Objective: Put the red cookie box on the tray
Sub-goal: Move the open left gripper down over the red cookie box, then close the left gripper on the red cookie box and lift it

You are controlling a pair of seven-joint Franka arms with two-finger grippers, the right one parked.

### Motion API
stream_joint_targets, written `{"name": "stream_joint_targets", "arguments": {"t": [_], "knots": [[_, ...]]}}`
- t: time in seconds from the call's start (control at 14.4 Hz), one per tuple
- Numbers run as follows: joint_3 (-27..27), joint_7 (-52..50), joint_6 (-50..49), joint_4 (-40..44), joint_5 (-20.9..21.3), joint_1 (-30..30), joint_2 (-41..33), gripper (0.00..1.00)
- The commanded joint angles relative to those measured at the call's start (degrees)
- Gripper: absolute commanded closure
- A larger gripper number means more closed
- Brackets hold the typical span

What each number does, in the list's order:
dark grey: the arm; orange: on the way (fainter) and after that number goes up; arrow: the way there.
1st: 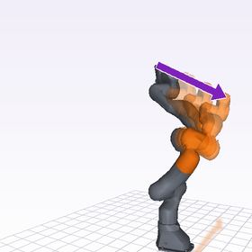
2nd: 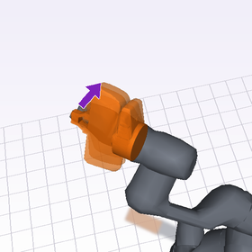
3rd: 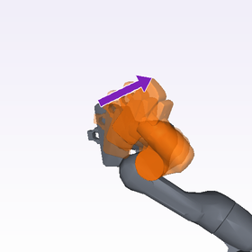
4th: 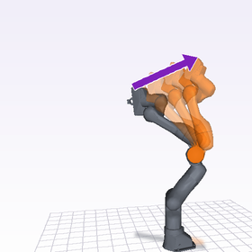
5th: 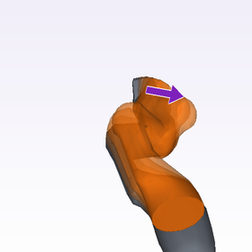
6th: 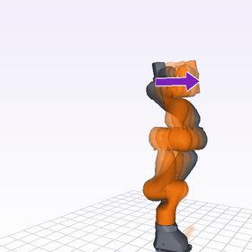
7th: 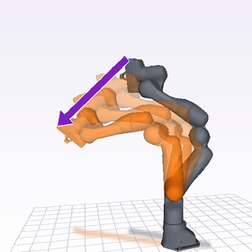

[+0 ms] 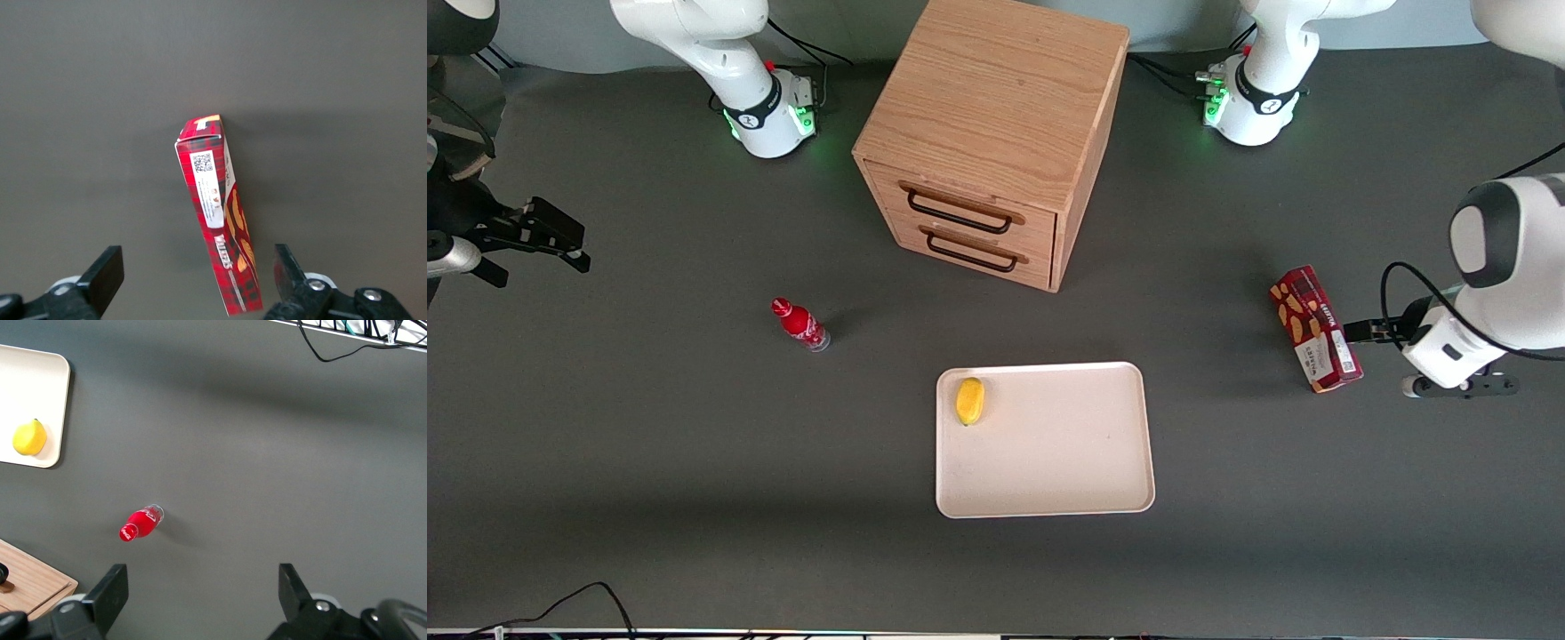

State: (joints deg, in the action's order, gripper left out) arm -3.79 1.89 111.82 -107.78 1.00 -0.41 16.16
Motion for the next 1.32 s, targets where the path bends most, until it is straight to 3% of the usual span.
{"name": "stream_joint_targets", "arguments": {"t": [0.0,0.49,0.62,0.83,0.9,0.97,1.25], "knots": [[0.1,-0.8,4.8,-4.8,0.5,-0.4,-0.3,0.0],[0.2,-2.9,19.6,-12.6,0.0,0.0,3.3,0.0],[0.2,-2.9,19.6,-12.8,0.0,-0.1,3.7,0.28],[0.2,-2.9,19.3,-12.8,0.0,0.0,4.0,0.84],[0.2,-2.9,19.1,-12.8,0.0,0.1,4.0,0.96],[0.2,-2.9,18.6,-12.5,0.0,0.2,3.9,1.0],[0.5,-2.9,15.6,-9.5,0.1,1.5,2.6,1.0]]}}
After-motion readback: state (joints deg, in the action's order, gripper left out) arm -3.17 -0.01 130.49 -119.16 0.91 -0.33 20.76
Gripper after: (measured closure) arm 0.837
